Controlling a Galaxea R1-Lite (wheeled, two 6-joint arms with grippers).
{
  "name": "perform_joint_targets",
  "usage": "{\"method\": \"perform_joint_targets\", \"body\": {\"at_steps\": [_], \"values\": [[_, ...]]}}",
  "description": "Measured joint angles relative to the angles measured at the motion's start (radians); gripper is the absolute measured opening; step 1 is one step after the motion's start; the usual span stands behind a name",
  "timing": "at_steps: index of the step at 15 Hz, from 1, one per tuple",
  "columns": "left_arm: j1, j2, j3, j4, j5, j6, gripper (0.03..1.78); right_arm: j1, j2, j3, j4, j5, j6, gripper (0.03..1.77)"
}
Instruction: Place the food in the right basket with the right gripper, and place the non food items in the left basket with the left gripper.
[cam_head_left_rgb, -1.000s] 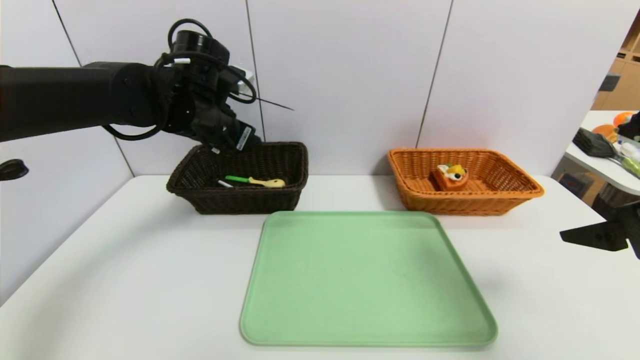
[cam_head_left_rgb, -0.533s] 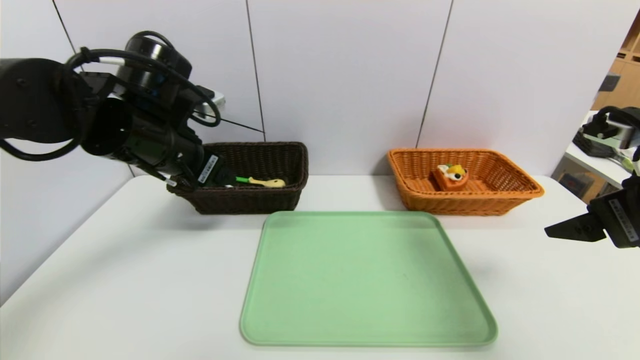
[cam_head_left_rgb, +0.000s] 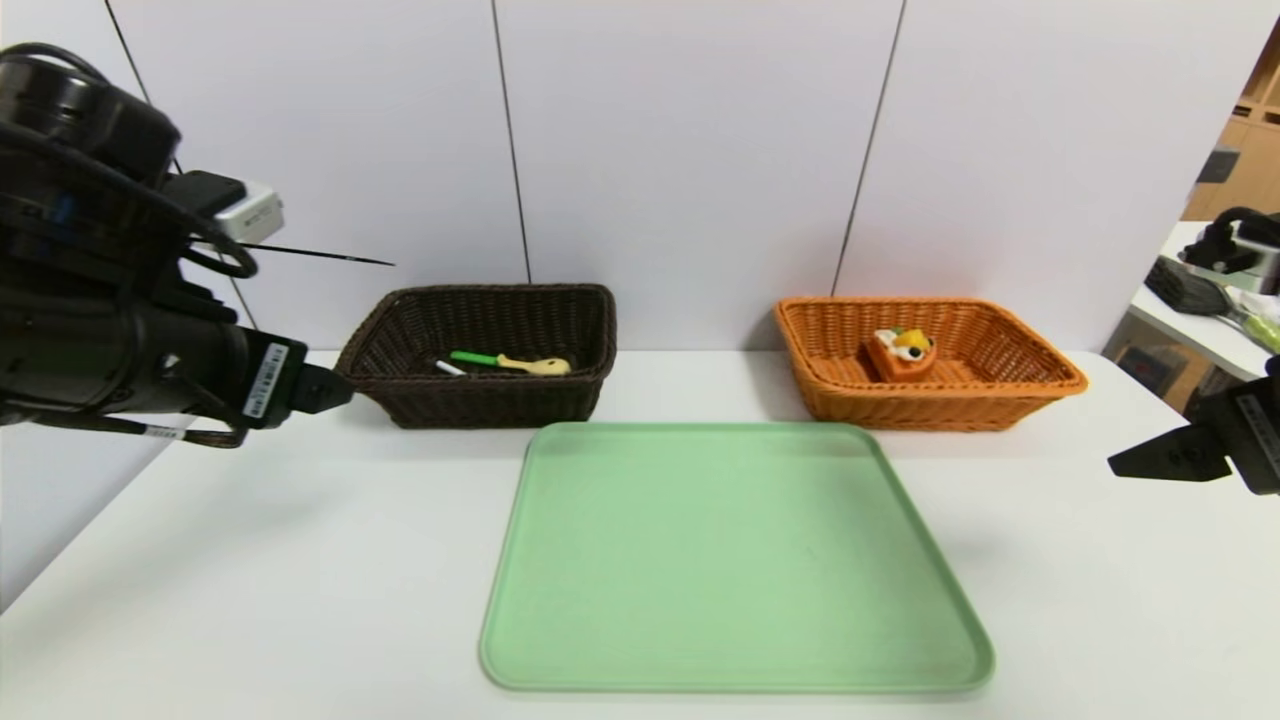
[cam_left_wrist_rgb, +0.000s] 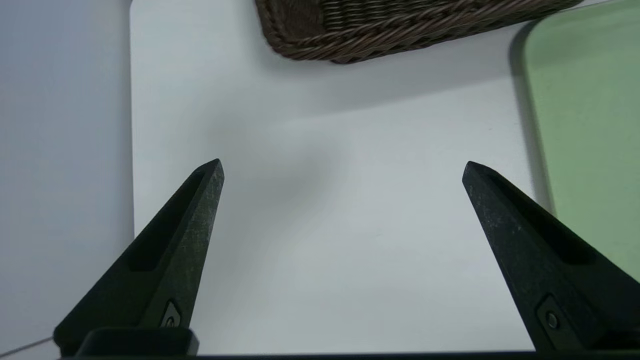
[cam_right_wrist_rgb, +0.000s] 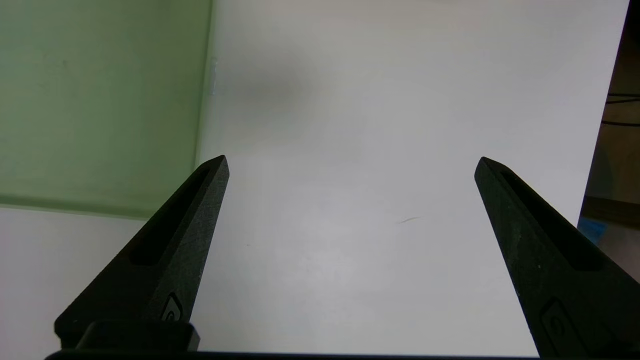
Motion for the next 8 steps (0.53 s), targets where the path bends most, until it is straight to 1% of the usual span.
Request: {"method": "perform_joint_targets", "body": {"at_steps": [2, 5, 8], "values": [[0.056, -0.057, 0.046, -0.001, 0.001, -0.007, 1.69, -0.016, -0.031, 0.02, 0.012, 0.005, 0.023, 1.7], [0.148, -0.133, 0.092, -0.004, -0.001, -0.01, 1.69, -0.079, -0.091, 0.065, 0.013, 0.007, 0.033, 1.7], [0.2, -0.202, 0.148, -0.023, 0.003, -0.019, 1.69, -0.12, -0.181, 0.122, 0.012, 0.005, 0.033, 1.7]]}}
